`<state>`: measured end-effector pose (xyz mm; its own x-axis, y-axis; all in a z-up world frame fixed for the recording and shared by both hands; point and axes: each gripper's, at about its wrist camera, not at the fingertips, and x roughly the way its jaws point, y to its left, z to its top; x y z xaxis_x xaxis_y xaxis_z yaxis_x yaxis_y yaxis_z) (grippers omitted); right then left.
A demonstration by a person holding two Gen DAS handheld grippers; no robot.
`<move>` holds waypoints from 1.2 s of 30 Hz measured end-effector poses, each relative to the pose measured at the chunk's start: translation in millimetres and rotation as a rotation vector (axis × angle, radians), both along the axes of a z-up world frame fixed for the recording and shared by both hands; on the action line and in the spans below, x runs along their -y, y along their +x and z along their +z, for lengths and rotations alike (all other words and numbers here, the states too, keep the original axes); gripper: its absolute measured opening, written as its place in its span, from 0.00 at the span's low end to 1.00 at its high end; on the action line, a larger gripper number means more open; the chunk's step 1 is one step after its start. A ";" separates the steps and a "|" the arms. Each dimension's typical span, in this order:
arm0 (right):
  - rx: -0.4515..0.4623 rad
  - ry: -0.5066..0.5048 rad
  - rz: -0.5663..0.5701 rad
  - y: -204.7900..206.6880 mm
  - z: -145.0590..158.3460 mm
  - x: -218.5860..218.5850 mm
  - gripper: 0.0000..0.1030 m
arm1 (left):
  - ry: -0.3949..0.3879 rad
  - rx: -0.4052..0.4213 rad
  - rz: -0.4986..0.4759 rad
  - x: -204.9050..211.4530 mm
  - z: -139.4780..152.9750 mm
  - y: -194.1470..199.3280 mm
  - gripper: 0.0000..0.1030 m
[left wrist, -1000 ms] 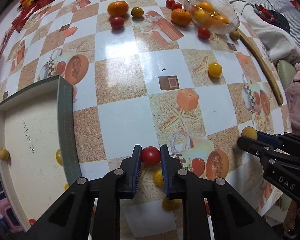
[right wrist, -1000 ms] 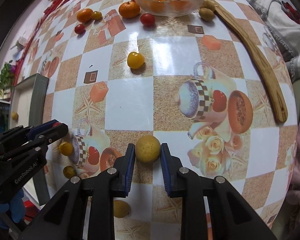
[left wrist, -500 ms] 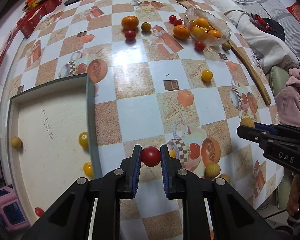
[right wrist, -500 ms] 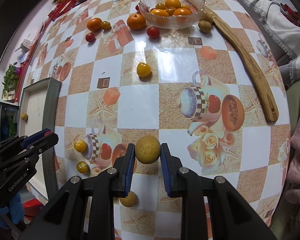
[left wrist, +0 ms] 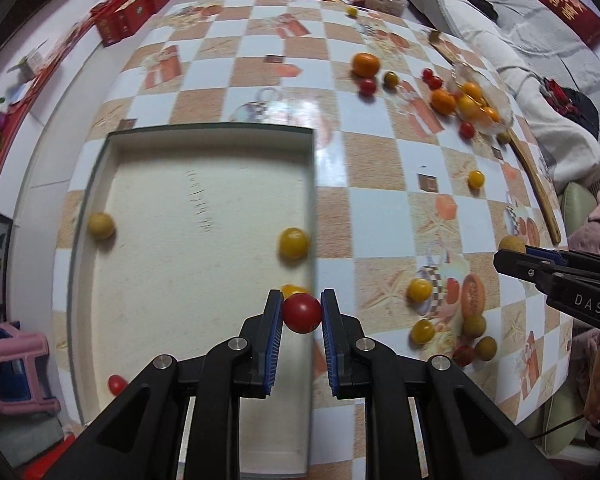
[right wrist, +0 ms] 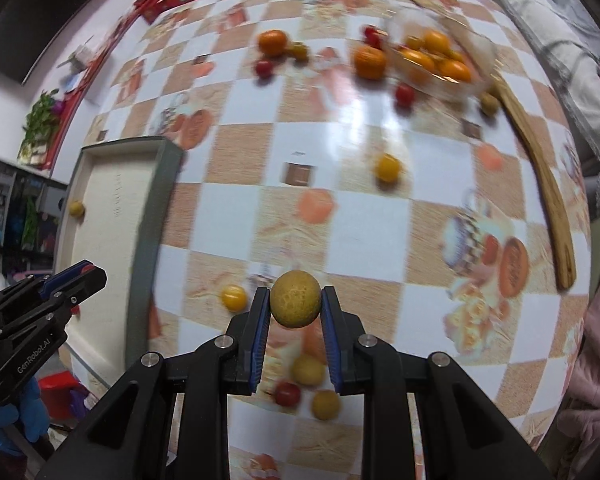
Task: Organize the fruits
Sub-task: 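Carry both fruits into the white tray and open both tools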
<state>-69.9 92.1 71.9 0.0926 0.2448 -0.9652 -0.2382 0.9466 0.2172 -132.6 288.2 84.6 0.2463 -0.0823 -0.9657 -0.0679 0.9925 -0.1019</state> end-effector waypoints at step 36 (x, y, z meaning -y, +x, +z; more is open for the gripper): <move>-0.043 -0.050 0.291 43.8 -53.5 -209.7 0.27 | 0.118 -0.089 0.205 -125.4 -61.3 -21.8 0.20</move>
